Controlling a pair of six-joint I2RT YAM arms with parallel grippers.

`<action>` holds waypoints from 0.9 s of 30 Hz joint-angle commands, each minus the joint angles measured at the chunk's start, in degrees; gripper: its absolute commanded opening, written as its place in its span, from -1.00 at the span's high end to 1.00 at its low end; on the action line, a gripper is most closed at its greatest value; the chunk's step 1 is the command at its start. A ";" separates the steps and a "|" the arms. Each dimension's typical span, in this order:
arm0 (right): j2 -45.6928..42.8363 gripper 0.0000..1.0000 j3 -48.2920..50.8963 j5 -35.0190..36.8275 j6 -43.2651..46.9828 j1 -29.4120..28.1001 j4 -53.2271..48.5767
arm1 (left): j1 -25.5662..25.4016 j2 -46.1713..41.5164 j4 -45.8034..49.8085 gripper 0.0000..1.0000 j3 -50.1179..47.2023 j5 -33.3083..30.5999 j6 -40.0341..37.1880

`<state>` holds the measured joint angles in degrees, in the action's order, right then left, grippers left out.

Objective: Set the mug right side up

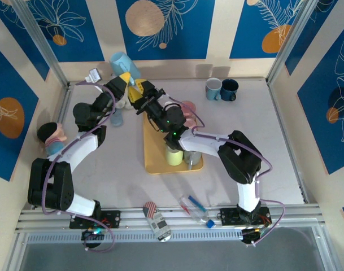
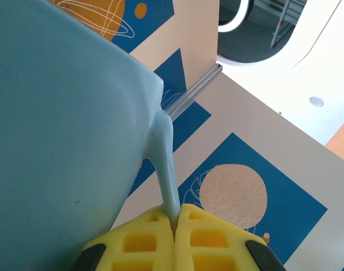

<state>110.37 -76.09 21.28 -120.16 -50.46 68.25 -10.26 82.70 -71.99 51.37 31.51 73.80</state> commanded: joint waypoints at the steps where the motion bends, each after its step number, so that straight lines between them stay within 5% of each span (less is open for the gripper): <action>1: 0.86 0.15 -3.25 3.22 -23.71 -0.15 3.87 | -0.02 -1.66 -8.61 1.00 2.82 0.76 -2.74; 27: 4.17 0.45 -7.36 6.49 -28.13 1.14 4.98 | -2.39 -4.93 -8.67 1.00 1.46 3.35 -4.72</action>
<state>113.80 -81.06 23.18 -120.62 -50.52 71.61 -11.07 81.80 -73.06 51.72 30.41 70.32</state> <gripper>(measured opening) 0.285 0.057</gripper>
